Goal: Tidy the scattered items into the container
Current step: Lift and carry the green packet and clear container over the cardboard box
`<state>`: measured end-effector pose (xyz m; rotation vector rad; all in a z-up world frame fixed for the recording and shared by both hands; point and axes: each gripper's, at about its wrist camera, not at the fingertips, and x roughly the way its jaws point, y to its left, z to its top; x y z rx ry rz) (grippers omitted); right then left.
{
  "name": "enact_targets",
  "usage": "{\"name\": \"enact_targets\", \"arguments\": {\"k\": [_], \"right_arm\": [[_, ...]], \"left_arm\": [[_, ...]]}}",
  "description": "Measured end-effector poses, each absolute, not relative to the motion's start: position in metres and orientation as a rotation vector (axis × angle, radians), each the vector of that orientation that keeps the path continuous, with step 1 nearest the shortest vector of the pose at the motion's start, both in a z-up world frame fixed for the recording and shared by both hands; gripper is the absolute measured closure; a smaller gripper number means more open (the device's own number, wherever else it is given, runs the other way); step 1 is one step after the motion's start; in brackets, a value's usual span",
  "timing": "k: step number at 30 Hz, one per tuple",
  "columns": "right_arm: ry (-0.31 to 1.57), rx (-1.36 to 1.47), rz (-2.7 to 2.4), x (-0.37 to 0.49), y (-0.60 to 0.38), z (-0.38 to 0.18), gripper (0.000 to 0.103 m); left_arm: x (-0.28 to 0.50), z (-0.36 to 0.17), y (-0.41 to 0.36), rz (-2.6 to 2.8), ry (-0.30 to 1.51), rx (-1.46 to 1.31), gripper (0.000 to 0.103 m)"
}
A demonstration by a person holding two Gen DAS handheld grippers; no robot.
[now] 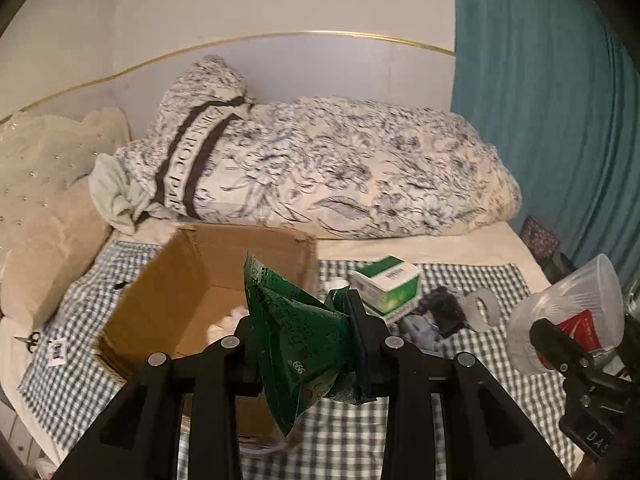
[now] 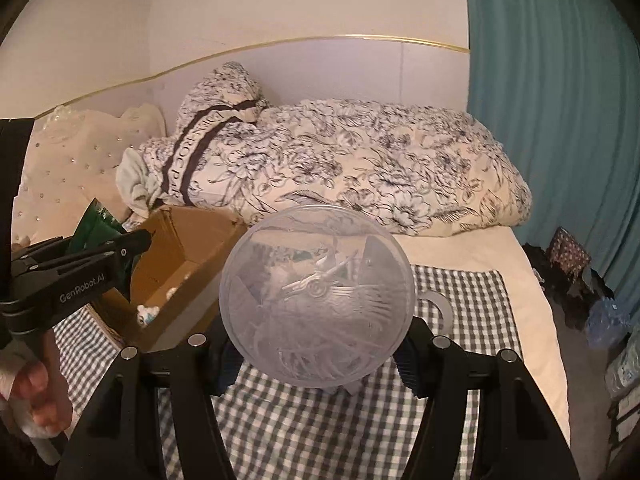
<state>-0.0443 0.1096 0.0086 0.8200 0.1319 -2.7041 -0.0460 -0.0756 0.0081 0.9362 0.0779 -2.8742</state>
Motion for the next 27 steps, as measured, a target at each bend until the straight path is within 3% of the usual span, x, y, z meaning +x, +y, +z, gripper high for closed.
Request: {"name": "enact_targets", "arguments": {"k": [27], "right_arm": [[0.146, 0.756, -2.587, -0.061, 0.029, 0.021, 0.041]], "left_arm": [[-0.044, 0.022, -0.158, -2.753, 0.087, 0.872, 0.070]]}}
